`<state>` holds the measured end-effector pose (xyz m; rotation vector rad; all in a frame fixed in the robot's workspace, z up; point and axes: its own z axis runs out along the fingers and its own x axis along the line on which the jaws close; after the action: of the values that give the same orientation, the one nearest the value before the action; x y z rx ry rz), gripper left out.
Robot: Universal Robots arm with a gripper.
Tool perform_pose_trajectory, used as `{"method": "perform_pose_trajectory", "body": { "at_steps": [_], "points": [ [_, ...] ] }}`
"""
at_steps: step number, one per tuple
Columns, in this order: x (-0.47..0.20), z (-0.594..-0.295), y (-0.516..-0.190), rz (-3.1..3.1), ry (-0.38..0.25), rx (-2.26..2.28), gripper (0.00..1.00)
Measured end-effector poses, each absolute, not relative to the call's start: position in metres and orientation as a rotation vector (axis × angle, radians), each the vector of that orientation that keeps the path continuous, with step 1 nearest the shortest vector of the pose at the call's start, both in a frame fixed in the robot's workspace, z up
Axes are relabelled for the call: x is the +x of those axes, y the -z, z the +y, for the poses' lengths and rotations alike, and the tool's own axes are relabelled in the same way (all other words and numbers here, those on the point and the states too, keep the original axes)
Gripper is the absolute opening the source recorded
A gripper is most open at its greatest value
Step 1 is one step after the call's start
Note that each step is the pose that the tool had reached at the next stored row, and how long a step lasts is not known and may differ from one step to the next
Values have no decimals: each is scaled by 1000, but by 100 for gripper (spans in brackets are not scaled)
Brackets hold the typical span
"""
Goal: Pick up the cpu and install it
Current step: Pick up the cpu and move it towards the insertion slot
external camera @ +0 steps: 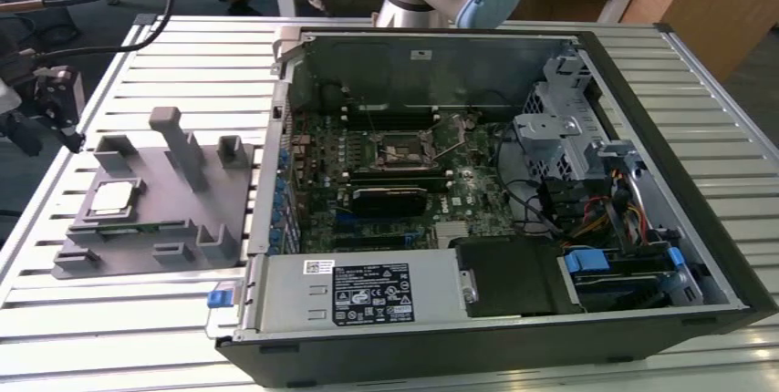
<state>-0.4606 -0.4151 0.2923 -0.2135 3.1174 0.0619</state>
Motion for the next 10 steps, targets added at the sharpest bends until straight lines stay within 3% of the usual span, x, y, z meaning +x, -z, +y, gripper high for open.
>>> {"method": "perform_pose_trajectory", "body": {
  "at_steps": [5, 8, 10],
  "points": [
    [-461, -415, -283, 3117, -62, -221, 48],
    [-461, -415, -278, 3117, -62, -222, 60],
    [-461, -415, -274, 3117, -62, -222, 60]
  ]
}}
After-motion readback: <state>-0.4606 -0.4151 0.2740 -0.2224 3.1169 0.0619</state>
